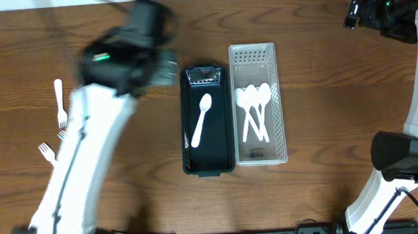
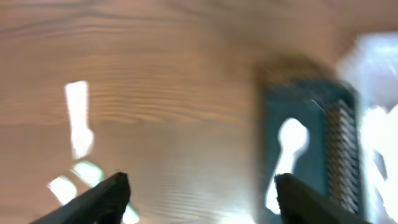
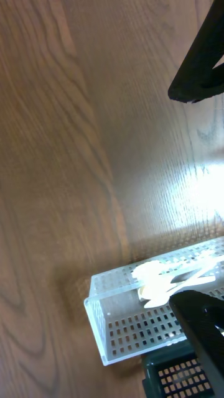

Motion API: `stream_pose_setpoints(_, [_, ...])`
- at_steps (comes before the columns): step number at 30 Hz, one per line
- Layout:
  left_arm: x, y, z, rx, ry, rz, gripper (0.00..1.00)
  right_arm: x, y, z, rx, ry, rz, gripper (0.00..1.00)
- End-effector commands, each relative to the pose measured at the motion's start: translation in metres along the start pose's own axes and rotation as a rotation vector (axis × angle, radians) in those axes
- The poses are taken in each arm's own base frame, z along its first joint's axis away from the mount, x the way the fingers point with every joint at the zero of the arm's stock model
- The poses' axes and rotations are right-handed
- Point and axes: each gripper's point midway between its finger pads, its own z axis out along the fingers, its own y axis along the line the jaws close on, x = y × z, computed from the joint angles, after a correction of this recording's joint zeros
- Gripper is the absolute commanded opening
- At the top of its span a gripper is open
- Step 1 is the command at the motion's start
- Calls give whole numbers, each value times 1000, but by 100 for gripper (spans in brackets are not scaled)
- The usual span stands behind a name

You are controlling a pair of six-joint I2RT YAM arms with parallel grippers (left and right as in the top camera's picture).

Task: Pack container
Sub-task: 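Release the spoon into the black basket and withdraw the left gripper, then lower the left gripper onto a white fork and grasp it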

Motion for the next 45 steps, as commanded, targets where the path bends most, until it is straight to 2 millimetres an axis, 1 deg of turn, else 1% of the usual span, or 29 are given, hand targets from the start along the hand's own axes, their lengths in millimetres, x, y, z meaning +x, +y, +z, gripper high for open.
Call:
stream_pose_setpoints(1, [-1,84,0,-171,1,-152,89,1,-3,-1,8,4,-14,99])
stream_pose_setpoints(2, [0,98,1,-192,5,-180,93,2,-3,-1,8,6,-12,99])
stream_pose_setpoints(3, [2,117,4,-221,14,-210,97,2,-3,-1,9,9,-7,99])
stream_pose_setpoints(4, [4,136,9,-248,29,-231,98,3,-3,-1,9,11,-5,99])
stream_pose_setpoints(5, [6,151,17,-254,47,-242,98,3,-3,-1,9,13,-4,99])
stream_pose_setpoints(6, [7,161,24,-243,59,-249,99,4,-3,-1,10,14,2,99])
stream_pose_setpoints(8, [9,178,47,-207,90,-251,100,4,-3,-1,11,16,6,99])
stream_pose_setpoints(11, [20,212,89,-212,156,-299,100,6,-4,-1,12,24,11,99])
stream_pose_setpoints(14, [31,232,132,-177,201,-361,99,11,-5,-1,17,46,15,99])
stream_pose_setpoints(16, [39,241,157,-149,226,-393,99,14,-5,-2,20,58,16,99])
stream_pose_setpoints(18, [47,247,176,-143,254,-405,99,17,-6,-2,22,69,17,99])
stream_pose_setpoints(20, [57,249,197,-131,294,-386,99,18,-5,-2,19,71,28,99])
stream_pose_setpoints(23, [70,248,221,-114,349,-364,99,18,-4,-2,16,72,47,99])
stream_pose_setpoints(28, [84,245,250,-95,408,-362,99,18,-4,-2,15,72,69,99])
stream_pose_setpoints(33, [95,243,271,-80,446,-357,99,18,-4,-2,14,73,84,99])
stream_pose_setpoints(37, [105,241,285,-71,471,-347,100,18,-4,-2,14,72,96,99])
stream_pose_setpoints(40, [114,238,295,-61,499,-348,98,18,-4,-2,15,72,102,99])
stream_pose_setpoints(42, [119,237,300,-57,511,-348,98,18,-4,-2,15,72,103,99])
stream_pose_setpoints(45, [118,229,306,2,502,-331,98,18,-4,-2,15,72,106,99])
